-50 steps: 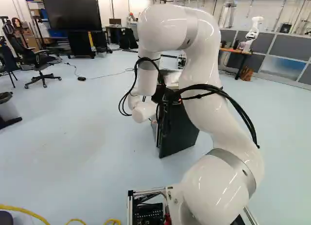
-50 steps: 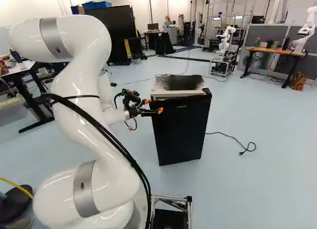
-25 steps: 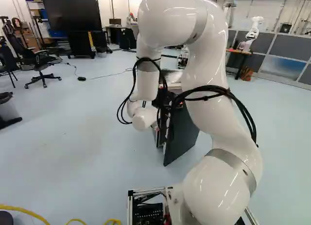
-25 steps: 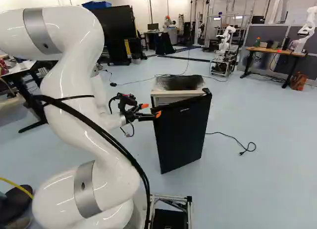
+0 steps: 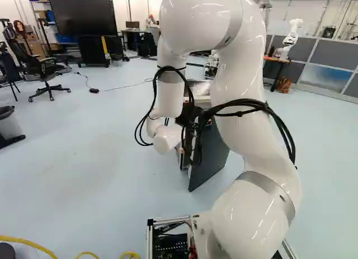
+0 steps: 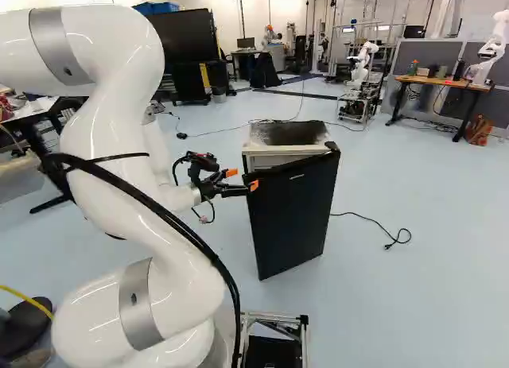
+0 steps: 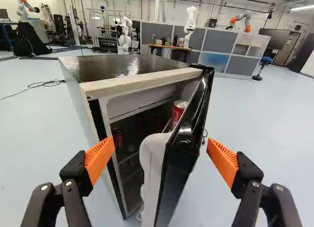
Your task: Grab a drink from the fridge
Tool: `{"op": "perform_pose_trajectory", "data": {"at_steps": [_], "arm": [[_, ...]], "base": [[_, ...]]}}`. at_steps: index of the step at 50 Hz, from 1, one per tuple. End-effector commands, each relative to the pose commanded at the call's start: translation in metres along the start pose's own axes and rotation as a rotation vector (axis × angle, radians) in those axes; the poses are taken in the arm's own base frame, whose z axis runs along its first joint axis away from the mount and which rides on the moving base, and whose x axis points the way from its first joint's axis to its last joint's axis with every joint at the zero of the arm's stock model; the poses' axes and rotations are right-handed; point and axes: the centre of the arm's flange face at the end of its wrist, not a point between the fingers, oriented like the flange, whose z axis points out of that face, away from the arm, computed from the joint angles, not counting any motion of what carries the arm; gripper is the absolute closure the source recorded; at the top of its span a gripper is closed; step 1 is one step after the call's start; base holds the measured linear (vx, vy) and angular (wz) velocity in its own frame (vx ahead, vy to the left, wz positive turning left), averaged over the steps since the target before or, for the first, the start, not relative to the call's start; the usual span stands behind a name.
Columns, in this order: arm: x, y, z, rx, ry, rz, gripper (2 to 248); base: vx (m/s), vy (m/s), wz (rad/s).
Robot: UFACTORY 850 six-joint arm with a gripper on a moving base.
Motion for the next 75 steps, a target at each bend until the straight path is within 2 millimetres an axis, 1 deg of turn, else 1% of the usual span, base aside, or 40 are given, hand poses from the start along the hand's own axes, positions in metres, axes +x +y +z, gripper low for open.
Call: {"op": "perform_pose_trajectory", "data": {"at_steps": [18, 39, 48, 75], "arm": [[0.001, 0.006, 0.004, -0.042, 0.005, 0.007, 3], [0.002, 0.025, 0.009, -0.108, 0.007, 0.008, 3], [0.002, 0.040, 0.008, -0.139, 0.005, 0.000, 3], [-0.001, 0.095, 0.002, -0.265, -0.012, -0.029, 3]], "base": [[0.000, 0.000, 0.000], [0.000, 0.000, 0.000], [0.000, 0.000, 0.000], [0.000, 0.000, 0.000]]}}
